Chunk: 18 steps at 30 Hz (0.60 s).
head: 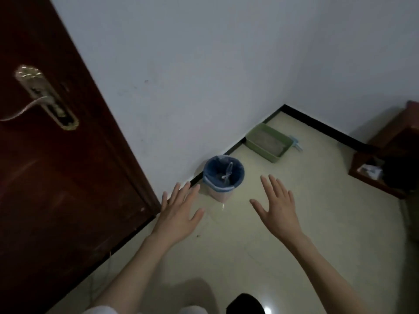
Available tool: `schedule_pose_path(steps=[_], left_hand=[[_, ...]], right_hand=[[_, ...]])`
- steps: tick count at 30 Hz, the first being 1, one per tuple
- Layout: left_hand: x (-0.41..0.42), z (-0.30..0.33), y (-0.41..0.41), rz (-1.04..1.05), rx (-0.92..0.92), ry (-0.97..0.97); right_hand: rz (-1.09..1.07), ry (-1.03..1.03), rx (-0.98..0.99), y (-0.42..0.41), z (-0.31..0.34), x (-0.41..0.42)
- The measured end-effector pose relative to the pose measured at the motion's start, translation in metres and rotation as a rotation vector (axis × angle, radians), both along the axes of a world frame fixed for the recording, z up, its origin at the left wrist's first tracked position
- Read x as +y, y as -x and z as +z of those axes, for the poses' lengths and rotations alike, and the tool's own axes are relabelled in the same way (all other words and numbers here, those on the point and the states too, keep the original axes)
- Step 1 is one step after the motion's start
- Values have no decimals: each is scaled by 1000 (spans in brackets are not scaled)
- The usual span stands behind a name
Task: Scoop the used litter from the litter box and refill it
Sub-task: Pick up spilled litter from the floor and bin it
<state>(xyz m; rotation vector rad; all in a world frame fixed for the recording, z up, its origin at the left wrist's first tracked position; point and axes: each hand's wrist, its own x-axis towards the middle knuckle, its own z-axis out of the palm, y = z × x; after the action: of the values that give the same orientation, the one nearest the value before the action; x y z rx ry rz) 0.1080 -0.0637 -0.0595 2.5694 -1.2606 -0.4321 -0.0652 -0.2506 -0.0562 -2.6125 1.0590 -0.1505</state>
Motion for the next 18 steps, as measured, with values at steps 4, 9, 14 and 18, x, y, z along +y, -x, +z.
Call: schedule_pose_path(steps=[4, 9, 14, 18], left_hand=[[-93, -3, 9, -177, 34, 44], [-184, -25, 24, -256, 61, -7], [-296, -39, 59, -202, 127, -93], [-385, -44, 98, -261, 155, -103]], right_hand=[[-129, 19, 13, 18, 5, -65], [-197, -25, 51, 47, -7, -146], [-220, -81, 98, 98, -18, -251], [-264, -98, 109, 137, -18, -334]])
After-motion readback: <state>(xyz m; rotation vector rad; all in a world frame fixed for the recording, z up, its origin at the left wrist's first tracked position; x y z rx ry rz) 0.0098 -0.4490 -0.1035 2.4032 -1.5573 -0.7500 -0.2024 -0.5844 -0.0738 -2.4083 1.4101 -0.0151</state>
